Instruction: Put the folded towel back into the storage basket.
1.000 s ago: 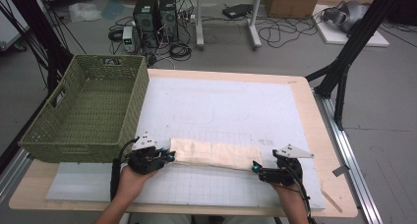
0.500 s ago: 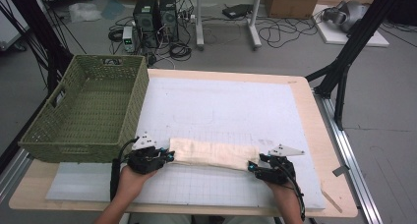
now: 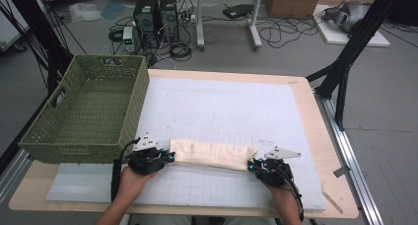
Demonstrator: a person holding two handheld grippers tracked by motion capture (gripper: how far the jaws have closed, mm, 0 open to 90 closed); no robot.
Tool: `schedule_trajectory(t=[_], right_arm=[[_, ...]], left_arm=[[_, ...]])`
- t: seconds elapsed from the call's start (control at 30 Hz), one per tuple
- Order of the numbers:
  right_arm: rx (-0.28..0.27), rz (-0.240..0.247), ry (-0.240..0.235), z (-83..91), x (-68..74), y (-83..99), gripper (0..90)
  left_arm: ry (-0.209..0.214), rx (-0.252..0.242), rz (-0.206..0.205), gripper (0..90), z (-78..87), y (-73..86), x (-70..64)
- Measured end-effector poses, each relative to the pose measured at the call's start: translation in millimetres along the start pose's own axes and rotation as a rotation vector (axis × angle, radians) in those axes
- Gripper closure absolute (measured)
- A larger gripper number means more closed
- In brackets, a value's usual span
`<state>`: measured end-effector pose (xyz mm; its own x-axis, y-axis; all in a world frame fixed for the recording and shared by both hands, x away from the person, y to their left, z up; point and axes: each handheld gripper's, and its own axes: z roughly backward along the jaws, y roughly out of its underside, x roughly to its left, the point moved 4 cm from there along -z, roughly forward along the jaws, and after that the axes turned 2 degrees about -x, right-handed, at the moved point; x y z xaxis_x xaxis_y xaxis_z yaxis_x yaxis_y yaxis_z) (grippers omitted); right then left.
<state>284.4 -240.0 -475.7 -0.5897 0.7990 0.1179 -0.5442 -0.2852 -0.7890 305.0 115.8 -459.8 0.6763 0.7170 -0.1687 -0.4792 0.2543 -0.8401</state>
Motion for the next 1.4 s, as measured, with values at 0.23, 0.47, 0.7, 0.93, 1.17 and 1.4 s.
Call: schedule_trajectory(t=[0.23,0.47,0.7,0.93,1.17,1.4], right_arm=[[-0.006,0.029,0.009,3.1,-0.1,-4.2,80.4],[-0.072,0.039,0.011,14.5,-0.1,-16.3,80.4],[-0.141,0.082,0.026,28.9,3.1,-29.6,80.4],[-0.189,0.100,0.023,38.5,4.6,-40.1,80.3],[-0.231,0.107,0.031,41.4,4.4,-57.1,80.4],[-0.294,0.125,0.033,39.0,5.1,-93.8,80.7]], left_arm=[[0.001,-0.030,-0.001,80.4,6.3,-4.4,1.0],[0.005,-0.113,-0.004,80.5,19.2,-15.3,0.3],[0.027,-0.184,-0.031,80.5,30.6,-26.2,-1.9],[0.038,-0.229,-0.043,80.5,40.0,-35.5,-3.6],[0.032,-0.284,-0.059,80.5,57.1,-53.1,-5.4],[0.006,-0.329,-0.083,80.5,79.2,-68.7,-0.9]])
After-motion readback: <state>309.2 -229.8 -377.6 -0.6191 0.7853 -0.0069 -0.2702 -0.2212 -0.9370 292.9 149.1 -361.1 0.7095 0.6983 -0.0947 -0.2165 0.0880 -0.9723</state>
